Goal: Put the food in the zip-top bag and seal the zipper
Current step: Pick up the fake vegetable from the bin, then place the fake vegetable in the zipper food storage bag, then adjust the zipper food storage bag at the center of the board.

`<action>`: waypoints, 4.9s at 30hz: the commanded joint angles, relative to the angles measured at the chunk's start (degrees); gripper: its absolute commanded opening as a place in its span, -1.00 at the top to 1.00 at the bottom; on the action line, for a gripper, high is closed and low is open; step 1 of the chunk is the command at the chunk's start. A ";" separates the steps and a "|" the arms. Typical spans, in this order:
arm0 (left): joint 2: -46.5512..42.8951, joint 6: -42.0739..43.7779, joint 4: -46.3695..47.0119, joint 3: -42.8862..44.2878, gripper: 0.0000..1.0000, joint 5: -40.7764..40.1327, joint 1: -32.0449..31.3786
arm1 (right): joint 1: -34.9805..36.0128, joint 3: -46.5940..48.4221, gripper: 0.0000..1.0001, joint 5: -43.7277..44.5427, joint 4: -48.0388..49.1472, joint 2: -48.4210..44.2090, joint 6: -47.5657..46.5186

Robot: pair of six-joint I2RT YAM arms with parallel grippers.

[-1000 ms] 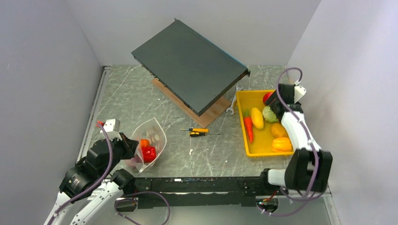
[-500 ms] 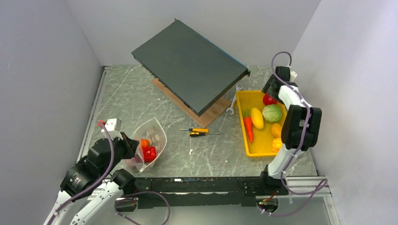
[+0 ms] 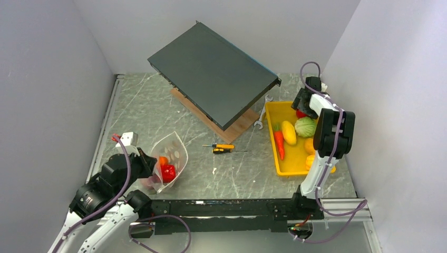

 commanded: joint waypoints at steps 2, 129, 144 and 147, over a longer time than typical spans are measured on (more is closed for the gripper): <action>0.11 0.72 2.13 0.23 1.00 0.32 -0.20 | -0.05 2.47 -0.45 -0.80 1.00 -0.32 -0.79; -5.85 0.39 2.06 0.20 1.00 0.24 -0.19 | 89.85 -3.13 -0.59 11.85 -2.53 -24.33 20.41; -4.91 -8.44 3.26 7.71 1.00 0.82 -0.18 | 82.30 9.97 1.00 0.52 7.97 -14.91 16.19; 1.65 -13.55 2.95 12.94 1.00 3.64 -0.16 | 80.18 16.98 1.00 -1.99 5.26 -13.79 13.12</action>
